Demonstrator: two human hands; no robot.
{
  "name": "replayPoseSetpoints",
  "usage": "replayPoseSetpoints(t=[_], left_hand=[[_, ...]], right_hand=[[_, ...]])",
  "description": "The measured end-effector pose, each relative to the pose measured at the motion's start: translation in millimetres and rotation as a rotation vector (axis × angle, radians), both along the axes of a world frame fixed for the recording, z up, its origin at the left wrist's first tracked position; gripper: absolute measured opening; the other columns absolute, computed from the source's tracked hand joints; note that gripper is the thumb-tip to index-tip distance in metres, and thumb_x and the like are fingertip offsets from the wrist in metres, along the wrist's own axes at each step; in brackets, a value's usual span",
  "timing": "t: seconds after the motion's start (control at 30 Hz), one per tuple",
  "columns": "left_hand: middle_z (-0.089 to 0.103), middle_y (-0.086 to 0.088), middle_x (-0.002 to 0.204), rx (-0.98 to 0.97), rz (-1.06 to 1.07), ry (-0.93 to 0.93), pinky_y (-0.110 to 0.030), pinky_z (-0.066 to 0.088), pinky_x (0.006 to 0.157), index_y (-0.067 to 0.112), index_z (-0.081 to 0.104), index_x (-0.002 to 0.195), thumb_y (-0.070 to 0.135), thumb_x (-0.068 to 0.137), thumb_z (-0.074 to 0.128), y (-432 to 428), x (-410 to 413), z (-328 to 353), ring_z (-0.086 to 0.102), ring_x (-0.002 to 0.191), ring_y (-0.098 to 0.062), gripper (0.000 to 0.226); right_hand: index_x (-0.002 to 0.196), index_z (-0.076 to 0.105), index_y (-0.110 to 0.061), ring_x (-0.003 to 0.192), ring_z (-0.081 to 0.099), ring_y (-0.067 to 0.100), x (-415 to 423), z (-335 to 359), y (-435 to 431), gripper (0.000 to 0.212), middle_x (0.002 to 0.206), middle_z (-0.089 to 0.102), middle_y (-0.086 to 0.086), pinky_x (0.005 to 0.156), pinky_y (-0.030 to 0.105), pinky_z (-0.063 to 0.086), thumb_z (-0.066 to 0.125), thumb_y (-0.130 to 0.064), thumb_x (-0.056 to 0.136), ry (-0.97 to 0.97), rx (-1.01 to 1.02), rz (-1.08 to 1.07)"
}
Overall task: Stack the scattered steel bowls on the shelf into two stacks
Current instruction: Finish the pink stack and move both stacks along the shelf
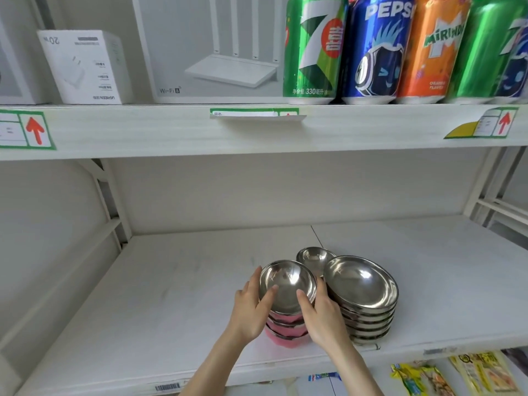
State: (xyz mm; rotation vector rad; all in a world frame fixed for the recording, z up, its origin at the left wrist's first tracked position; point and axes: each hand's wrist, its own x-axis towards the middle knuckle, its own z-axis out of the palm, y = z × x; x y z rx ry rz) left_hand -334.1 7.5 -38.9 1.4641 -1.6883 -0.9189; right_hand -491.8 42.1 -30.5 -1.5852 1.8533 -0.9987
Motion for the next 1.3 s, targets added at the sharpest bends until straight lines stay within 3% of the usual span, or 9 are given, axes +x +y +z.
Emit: replayPoseSetpoints(t=[0.17,0.37,0.47,0.6,0.67,0.8,0.97,1.3], left_hand=[[0.04,0.003,0.15,0.046,-0.039,-0.048,-0.042,0.027,0.115,0.026,0.022,0.151,0.068,0.08,0.04,-2.6,-0.9,-8.5,0.031,0.14,-0.026,0.085],[0.036,-0.005,0.153,0.0,-0.063,-0.113,-0.035,0.027,0.113,0.019,0.022,0.152,0.05,0.094,0.045,-2.2,2.0,-3.3,0.032,0.14,-0.025,0.069],[0.037,-0.003,0.151,-0.078,-0.06,-0.265,-0.039,0.033,0.108,0.02,0.021,0.151,0.053,0.094,0.041,4.2,7.1,0.5,0.035,0.136,-0.026,0.069],[0.036,0.003,0.15,-0.295,-0.008,-0.641,-0.038,0.04,0.1,0.022,0.021,0.151,0.062,0.092,0.027,25.8,16.1,12.4,0.04,0.13,-0.024,0.071],[0.045,0.001,0.144,-0.38,0.016,-0.757,-0.04,0.043,0.097,0.022,0.031,0.147,0.063,0.088,0.023,38.6,18.5,18.9,0.047,0.125,-0.026,0.072],[0.061,-0.008,0.128,-0.566,0.047,-0.854,-0.048,0.05,0.088,0.018,0.051,0.133,0.055,0.085,0.038,59.4,17.1,32.6,0.059,0.11,-0.031,0.062],[0.059,-0.013,0.132,-0.652,0.051,-0.928,-0.053,0.047,0.094,0.016,0.054,0.132,0.051,0.082,0.043,89.1,2.7,59.8,0.057,0.115,-0.034,0.062],[0.057,-0.014,0.135,-0.779,0.107,-0.899,-0.055,0.041,0.099,0.017,0.055,0.131,0.047,0.086,0.05,126.3,-71.1,95.8,0.055,0.119,-0.034,0.055]], right_hand=[[0.15,0.011,-0.01,0.135,0.039,0.027,0.0,-3.7,-0.6,0.071,0.149,0.04,0.012,0.107,0.034,0.033,0.039,-0.045,0.095,0.037,0.057,-0.044],[0.15,0.016,-0.011,0.131,0.045,0.024,2.8,-0.8,6.8,0.068,0.145,0.046,0.009,0.104,0.034,0.037,0.039,-0.045,0.095,0.072,0.039,-0.062],[0.146,0.025,-0.013,0.125,0.051,0.023,4.3,1.6,19.4,0.063,0.139,0.052,0.007,0.096,0.034,0.044,0.039,-0.047,0.095,0.168,-0.002,-0.094],[0.143,0.033,-0.019,0.12,0.054,0.019,4.1,8.7,46.0,0.06,0.135,0.054,0.002,0.087,0.031,0.047,0.041,-0.05,0.092,0.35,-0.137,-0.144],[0.138,0.04,-0.017,0.115,0.058,0.021,2.6,11.9,59.0,0.061,0.13,0.059,0.003,0.085,0.033,0.052,0.043,-0.052,0.089,0.456,-0.222,-0.143],[0.136,0.044,-0.013,0.112,0.058,0.024,-7.0,23.4,78.6,0.066,0.123,0.062,0.004,0.086,0.039,0.053,0.04,-0.054,0.085,0.644,-0.306,-0.133],[0.141,0.038,-0.015,0.126,0.048,0.025,-25.2,42.4,100.2,0.067,0.136,0.054,0.007,0.098,0.042,0.044,0.036,-0.056,0.088,0.776,-0.32,-0.17],[0.14,0.037,-0.014,0.131,0.043,0.028,-100.6,69.2,123.4,0.067,0.14,0.05,0.013,0.103,0.044,0.038,0.035,-0.056,0.088,0.846,-0.364,-0.208]])
